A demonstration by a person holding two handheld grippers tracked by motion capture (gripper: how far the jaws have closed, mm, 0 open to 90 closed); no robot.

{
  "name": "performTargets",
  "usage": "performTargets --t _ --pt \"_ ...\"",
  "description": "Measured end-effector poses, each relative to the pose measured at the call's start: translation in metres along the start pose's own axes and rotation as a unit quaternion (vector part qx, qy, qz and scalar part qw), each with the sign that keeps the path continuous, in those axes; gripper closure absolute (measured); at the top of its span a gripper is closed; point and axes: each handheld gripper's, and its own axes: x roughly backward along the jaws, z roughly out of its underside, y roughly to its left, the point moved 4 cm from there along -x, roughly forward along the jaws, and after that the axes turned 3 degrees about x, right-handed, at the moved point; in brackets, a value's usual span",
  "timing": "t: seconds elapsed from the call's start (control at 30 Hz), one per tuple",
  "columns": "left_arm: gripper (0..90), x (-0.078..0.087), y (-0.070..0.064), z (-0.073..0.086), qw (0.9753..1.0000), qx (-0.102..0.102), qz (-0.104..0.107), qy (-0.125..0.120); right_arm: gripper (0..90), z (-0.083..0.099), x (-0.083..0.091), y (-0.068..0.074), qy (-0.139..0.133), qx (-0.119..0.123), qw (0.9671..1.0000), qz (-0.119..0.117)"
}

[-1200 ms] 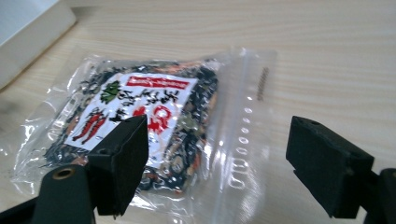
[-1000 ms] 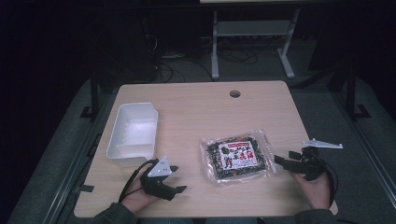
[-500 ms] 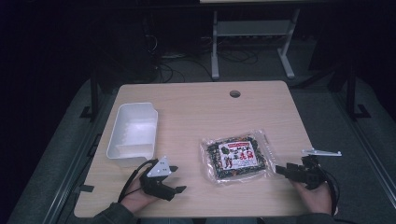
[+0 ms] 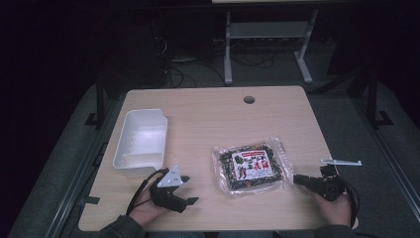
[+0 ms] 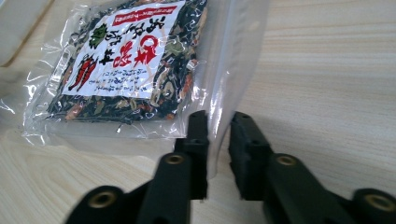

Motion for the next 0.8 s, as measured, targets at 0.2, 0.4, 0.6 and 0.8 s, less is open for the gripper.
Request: performTargets --t 0.2,0.4,0.6,0.8 --pt "24.8 -0.002 0.000 -0.004 1.0000 -0.002 0.001 -0.001 89.7 -0.003 0.003 -0.001 -0.013 -0.001 0.9998 -0.013" --pt "25.1 -0.004 0.003 -0.011 0.9998 0.012 0.014 -0.012 89.9 -0.012 0.011 0.005 -0.024 0.018 0.9994 -0.016" --pt "25.1 -0.007 0.006 -0.018 0.9994 0.023 0.024 -0.009 89.9 -0.024 0.024 0.013 -0.044 0.044 0.9977 -0.025" --pt "25.2 -0.016 0.009 -0.034 0.9990 0.028 0.029 -0.016 90.0 -0.045 0.050 0.028 -0.059 0.093 0.9930 -0.043"
